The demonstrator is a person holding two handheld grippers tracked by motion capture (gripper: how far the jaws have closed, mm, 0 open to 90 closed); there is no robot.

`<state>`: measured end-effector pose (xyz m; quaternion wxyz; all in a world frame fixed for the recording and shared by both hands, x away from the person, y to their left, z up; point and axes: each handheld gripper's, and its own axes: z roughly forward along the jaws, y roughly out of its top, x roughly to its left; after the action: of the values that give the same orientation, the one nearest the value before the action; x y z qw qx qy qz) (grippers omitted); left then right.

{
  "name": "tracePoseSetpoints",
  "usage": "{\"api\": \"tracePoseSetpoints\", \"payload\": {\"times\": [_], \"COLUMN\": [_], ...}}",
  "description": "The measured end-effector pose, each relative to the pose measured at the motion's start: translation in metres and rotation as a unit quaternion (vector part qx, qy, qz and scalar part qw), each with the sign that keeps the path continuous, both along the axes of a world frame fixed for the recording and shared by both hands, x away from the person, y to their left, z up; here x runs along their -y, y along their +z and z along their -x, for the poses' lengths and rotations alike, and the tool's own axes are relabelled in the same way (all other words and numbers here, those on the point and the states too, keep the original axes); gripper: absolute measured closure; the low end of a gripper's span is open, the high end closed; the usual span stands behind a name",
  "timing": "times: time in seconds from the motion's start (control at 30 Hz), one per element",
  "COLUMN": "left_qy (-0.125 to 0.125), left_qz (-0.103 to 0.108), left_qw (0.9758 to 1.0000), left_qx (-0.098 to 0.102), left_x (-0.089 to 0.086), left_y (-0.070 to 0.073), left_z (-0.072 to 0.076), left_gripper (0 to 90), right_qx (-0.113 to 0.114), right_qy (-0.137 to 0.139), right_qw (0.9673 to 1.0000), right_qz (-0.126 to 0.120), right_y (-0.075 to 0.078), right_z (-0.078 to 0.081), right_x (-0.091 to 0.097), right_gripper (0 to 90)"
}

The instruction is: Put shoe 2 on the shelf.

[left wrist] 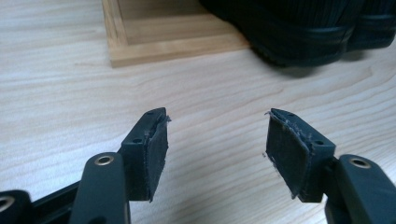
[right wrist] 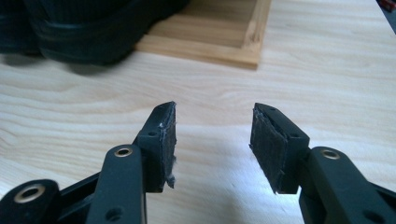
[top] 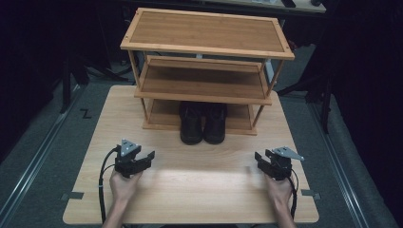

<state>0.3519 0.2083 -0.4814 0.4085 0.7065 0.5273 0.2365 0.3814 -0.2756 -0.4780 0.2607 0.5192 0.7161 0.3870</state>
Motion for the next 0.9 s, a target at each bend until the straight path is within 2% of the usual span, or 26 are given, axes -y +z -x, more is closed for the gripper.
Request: {"api": "tracePoseSetpoints", "payload": {"times": [0.13, 0.3, 0.43, 0.5, 0.67, 0.8, 0.83, 0.9], "left_qy": [0.0, 0.002, 0.007, 0.011, 0.017, 0.019, 0.021, 0.02], "left_qz": [-0.005, -0.008, -0.023, -0.031, -0.043, -0.052, -0.058, -0.062], "left_qw": [0.9999, 0.9998, 0.9996, 0.9993, 0.9986, 0.9978, 0.9971, 0.9969], "left_qx": [-0.01, -0.018, -0.017, -0.017, -0.025, -0.036, -0.045, -0.044], "left_x": [-0.001, -0.002, -0.003, -0.002, -0.003, -0.003, -0.002, -0.002], "left_y": [-0.008, -0.015, -0.019, -0.02, -0.025, -0.03, -0.031, -0.031], "left_z": [0.001, 0.003, 0.005, 0.005, 0.005, 0.004, 0.002, 0.002], "left_gripper": [38.8, 38.4, 38.4, 38.4, 38.4, 38.2, 38.1, 36.5], "right_qx": [-0.01, -0.025, -0.034, -0.038, -0.043, -0.052, -0.054, -0.058], "right_qy": [-0.005, -0.013, -0.015, -0.019, -0.022, -0.028, -0.028, -0.03], "right_qw": [0.9999, 0.9993, 0.9986, 0.9984, 0.9975, 0.9967, 0.9967, 0.9967], "right_qz": [0.005, 0.024, 0.038, 0.037, 0.052, 0.056, 0.053, 0.049], "right_y": [-0.006, -0.014, -0.018, -0.019, -0.023, -0.028, -0.028, -0.028], "right_z": [0.002, 0.003, 0.003, 0.003, 0.003, 0.003, 0.003, 0.003], "right_x": [0.006, 0.01, 0.014, 0.014, 0.017, 0.016, 0.017, 0.019], "right_gripper": [48.8, 46.5, 44.4, 43.8, 41.9, 40.4, 39.8, 38.9]}}
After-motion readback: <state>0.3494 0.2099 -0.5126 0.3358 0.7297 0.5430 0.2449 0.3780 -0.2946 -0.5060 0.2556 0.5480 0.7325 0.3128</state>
